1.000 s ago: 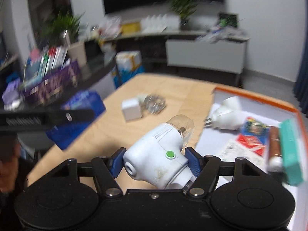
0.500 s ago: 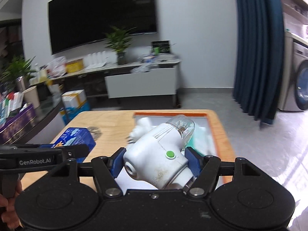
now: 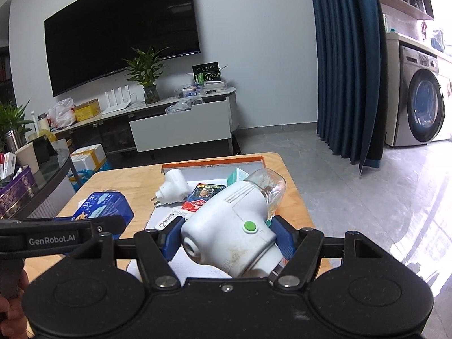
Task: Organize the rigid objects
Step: 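Carry the blue tin and white diffuser over the lid with both tools, then hold the blue tin and white diffuser above the lid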
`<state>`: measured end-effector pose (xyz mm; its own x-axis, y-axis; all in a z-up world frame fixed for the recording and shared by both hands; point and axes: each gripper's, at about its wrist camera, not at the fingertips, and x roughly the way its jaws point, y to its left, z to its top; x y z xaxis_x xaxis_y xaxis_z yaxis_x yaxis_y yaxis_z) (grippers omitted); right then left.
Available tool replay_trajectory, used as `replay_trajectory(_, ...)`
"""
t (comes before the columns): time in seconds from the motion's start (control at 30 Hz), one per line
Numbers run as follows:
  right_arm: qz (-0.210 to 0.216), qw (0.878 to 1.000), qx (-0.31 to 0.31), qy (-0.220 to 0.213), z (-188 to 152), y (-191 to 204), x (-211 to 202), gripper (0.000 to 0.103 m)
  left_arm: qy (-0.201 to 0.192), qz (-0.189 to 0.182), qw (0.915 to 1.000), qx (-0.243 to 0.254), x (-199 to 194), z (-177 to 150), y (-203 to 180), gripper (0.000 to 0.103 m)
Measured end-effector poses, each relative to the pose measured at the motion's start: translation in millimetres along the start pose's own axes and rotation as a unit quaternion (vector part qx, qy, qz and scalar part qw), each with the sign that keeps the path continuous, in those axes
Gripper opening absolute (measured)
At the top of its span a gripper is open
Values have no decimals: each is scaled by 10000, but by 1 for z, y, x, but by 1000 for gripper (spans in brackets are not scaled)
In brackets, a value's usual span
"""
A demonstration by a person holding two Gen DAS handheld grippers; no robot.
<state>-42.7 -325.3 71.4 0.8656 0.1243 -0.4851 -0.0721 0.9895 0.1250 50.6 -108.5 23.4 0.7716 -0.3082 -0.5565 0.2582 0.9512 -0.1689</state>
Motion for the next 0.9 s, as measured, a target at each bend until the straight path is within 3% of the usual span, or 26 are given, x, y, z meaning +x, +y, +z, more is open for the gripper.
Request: replay_trajectory(0.9, 273, 9995, 42, 140, 0, -30, 19, 80, 99, 212, 9997, -55, 20, -3, -32, 63)
